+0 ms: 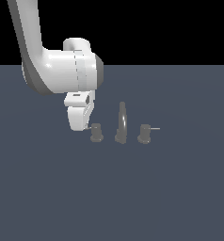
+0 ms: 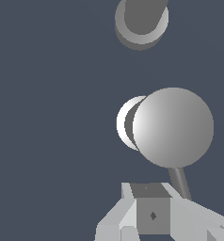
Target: Turn on the faucet by rotating a designated handle.
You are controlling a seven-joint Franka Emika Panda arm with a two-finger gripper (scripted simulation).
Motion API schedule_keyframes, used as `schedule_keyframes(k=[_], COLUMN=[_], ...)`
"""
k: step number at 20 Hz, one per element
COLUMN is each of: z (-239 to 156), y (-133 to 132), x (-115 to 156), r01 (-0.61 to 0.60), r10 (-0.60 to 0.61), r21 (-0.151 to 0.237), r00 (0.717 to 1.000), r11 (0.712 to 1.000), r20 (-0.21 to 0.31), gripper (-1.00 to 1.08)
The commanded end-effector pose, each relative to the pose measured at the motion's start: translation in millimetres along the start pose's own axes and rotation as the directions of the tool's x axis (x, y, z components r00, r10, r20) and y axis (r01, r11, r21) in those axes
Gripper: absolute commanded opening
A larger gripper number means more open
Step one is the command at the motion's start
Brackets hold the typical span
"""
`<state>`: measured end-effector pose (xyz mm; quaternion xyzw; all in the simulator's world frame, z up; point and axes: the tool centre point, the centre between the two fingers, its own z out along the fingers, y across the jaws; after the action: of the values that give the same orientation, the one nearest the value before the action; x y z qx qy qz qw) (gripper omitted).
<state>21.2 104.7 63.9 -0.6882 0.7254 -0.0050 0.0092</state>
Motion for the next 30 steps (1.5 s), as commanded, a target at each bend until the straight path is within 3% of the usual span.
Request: schedule_keyframes(k=[1, 7, 9, 20, 21, 22, 30], z=[0, -1, 0, -1, -1, -1, -1], y=[15, 36, 28, 56, 56, 53, 46], x=[3, 5, -5, 36, 36, 15, 73], r01=[0.000, 0.003, 0.013, 0.004, 0.004, 0.032, 0.005], r10=[0.000, -0.003, -0.013, -0.004, -0.004, -0.032, -0.005], r21=[-0.016, -0.019, -0.008, -0.019, -0.019, -0.012, -0.020], r00=[1.000, 1.000, 1.000, 1.000, 1.000, 0.999, 1.000], r11=[1.000, 1.000, 1.000, 1.000, 1.000, 0.999, 1.000], r20=[-0.006, -0.006, 0.003, -0.006, -0.006, 0.006, -0.006], gripper=[-1.00, -1.00, -1.00, -1.00, -1.00, -1.00, -1.00])
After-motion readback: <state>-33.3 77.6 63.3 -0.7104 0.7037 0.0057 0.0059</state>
